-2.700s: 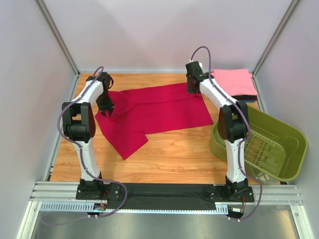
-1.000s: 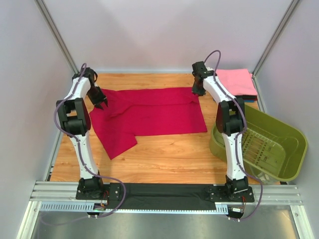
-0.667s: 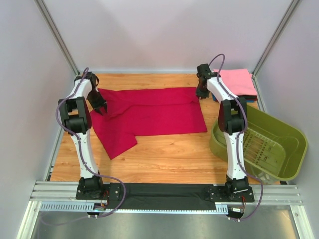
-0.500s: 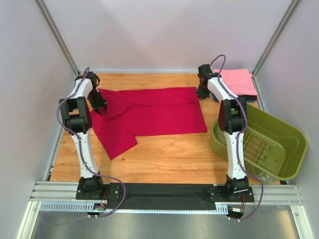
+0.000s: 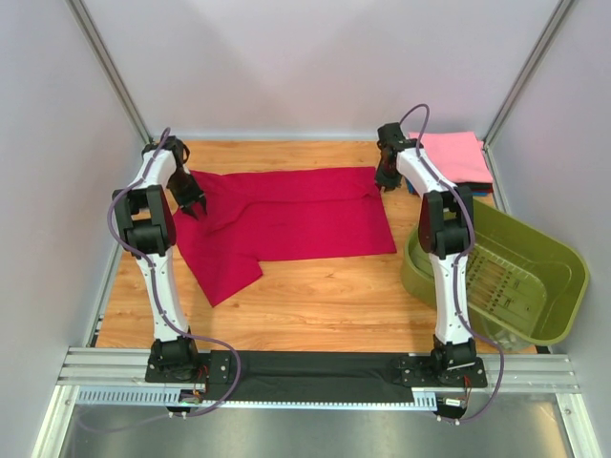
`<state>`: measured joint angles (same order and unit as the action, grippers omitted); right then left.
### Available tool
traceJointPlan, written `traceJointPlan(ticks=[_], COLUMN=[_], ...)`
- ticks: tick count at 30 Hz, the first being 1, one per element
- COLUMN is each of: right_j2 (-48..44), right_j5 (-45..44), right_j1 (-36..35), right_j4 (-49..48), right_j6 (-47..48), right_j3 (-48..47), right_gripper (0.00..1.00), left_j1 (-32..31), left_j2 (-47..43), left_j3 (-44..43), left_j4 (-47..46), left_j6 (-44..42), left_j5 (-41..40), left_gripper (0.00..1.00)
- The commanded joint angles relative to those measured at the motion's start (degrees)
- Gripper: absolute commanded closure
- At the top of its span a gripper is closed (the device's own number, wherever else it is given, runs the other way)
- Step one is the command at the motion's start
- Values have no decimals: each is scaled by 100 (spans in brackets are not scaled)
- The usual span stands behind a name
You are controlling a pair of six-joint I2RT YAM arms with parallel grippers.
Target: Fold and stack the t-shirts
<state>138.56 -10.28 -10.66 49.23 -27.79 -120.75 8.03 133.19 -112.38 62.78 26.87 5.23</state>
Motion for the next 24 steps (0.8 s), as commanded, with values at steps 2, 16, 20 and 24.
traceJointPlan(ticks=[2, 16, 20, 24], right_j2=[-646, -735, -401, -155], right_j5=[35, 1458, 2046, 2162], right_j1=[-191, -1404, -1694, -2167], right_j4=[-28, -528, -976, -1337], right_j6=[116, -569, -1078, -1290], right_j3=[-106, -589, -713, -897], right_gripper=[81, 68, 68, 67], left_j1=[32, 5, -3, -3], left_j2=[-302, -302, -188, -293], left_j3=[-206, 58, -12, -47], left_j4=[-100, -249, -214, -91], left_j6=[-112, -165, -86, -33], left_j5=[224, 258, 408, 233], left_gripper=[58, 59, 72, 100])
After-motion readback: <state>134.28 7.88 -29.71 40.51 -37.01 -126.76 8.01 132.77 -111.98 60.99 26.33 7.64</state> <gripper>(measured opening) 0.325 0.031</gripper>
